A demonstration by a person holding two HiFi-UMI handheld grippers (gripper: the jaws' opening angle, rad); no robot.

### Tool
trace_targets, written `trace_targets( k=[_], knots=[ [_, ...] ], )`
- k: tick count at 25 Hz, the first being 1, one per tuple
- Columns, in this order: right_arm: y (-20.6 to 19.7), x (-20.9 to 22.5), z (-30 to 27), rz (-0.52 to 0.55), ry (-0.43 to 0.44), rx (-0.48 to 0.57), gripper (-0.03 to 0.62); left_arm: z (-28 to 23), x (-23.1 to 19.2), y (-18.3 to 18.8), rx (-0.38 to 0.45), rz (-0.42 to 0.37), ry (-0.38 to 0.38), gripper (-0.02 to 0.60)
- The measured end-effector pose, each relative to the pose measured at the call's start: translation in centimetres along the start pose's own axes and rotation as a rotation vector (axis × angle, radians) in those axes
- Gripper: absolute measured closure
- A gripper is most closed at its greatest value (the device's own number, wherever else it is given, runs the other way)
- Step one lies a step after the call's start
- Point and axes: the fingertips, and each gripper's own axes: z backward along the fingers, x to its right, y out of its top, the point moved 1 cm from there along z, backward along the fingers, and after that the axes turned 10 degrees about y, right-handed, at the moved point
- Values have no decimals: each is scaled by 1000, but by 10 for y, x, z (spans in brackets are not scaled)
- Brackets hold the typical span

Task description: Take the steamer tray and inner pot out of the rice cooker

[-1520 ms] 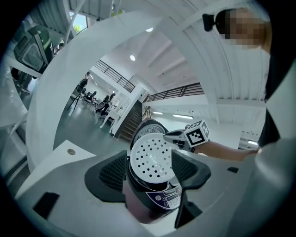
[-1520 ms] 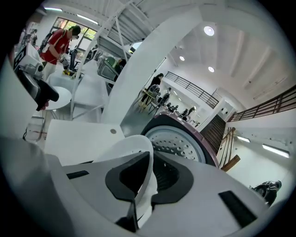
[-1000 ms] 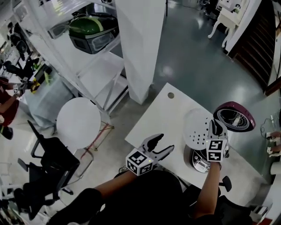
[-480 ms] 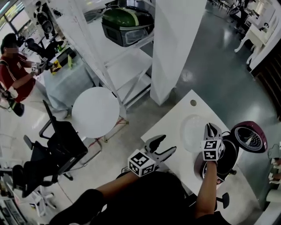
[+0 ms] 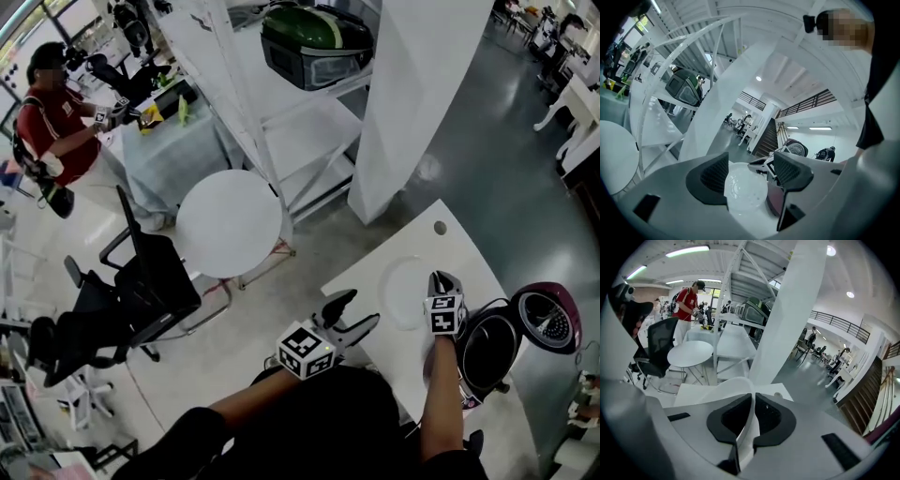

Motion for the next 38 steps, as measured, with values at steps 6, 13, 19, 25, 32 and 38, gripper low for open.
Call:
trace_targets(
  k=[6,13,19,25,32,38],
  knots=[
    [-23,-13,-41,-104,82,-9,574,25,-20,3,27,1,91,302],
    [-55,-10,-81,-349,93,33,574,46,-43,6,50,2,175,302],
    [-84,-11,-98,-493,81,29,574,49,-53,11,61,-2,196,302],
    [-112,-17,-102,-525,73,20,572,39,-50,4,25,-11,162,302],
    [-124,-15,-83,-637,21,89,572,33,-46,-3,2,-26,121,302],
    [-104,-31,-55,-631,50,165,574,11,-28,-5,-25,-25,19,302]
  ],
)
